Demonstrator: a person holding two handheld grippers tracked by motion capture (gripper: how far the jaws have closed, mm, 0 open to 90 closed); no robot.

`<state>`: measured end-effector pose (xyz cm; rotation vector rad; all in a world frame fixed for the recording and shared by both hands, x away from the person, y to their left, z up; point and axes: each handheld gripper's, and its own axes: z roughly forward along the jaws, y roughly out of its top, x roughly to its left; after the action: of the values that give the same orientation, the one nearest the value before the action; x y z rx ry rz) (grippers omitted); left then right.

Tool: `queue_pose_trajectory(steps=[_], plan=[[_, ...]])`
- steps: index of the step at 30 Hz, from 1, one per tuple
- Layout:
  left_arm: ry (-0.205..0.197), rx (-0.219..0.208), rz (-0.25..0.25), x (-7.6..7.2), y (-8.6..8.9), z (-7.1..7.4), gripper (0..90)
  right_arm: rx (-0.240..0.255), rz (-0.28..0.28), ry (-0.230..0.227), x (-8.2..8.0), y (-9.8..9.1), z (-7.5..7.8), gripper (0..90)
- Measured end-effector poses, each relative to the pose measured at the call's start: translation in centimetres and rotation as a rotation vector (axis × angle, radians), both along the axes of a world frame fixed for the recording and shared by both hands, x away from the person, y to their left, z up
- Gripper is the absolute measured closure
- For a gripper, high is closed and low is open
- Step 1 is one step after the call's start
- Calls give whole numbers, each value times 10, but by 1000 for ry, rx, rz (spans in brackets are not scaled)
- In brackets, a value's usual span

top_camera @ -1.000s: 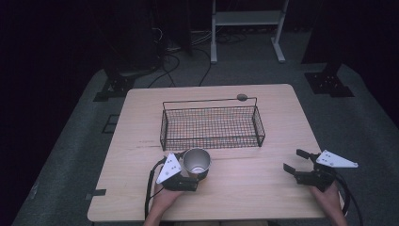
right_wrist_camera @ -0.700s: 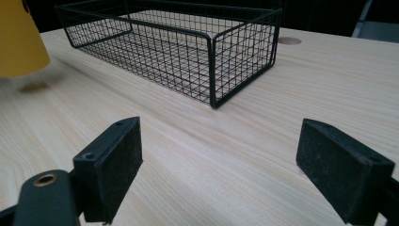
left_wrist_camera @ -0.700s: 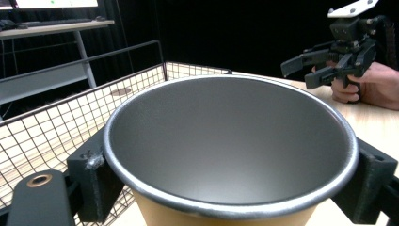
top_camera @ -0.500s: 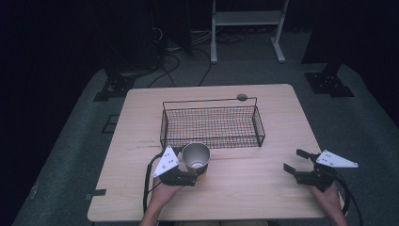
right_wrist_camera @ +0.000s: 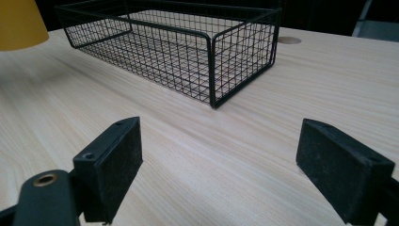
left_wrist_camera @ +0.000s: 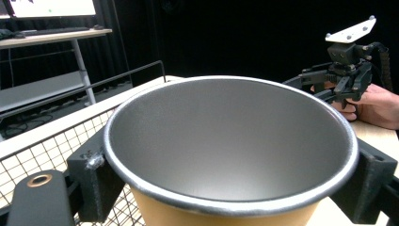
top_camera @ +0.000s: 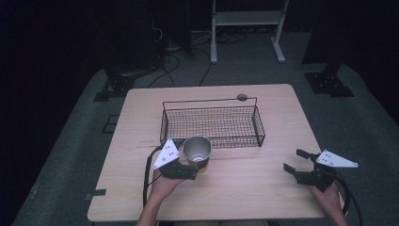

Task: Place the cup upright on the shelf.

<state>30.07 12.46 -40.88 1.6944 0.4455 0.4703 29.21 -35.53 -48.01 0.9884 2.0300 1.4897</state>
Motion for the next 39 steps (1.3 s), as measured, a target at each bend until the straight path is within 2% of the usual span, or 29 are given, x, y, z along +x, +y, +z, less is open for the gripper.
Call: queue_pose_trajectory(steps=[16, 32, 39], plan=[[-23, 7, -27, 17, -9, 24, 125, 0, 0, 0, 0, 0, 0, 139], [-13, 14, -27, 38, -17, 33, 125, 2, 0, 0, 0, 0, 0, 139], [-20, 2, -23, 48, -20, 41, 125, 1, 2, 0, 0, 0, 0, 139]])
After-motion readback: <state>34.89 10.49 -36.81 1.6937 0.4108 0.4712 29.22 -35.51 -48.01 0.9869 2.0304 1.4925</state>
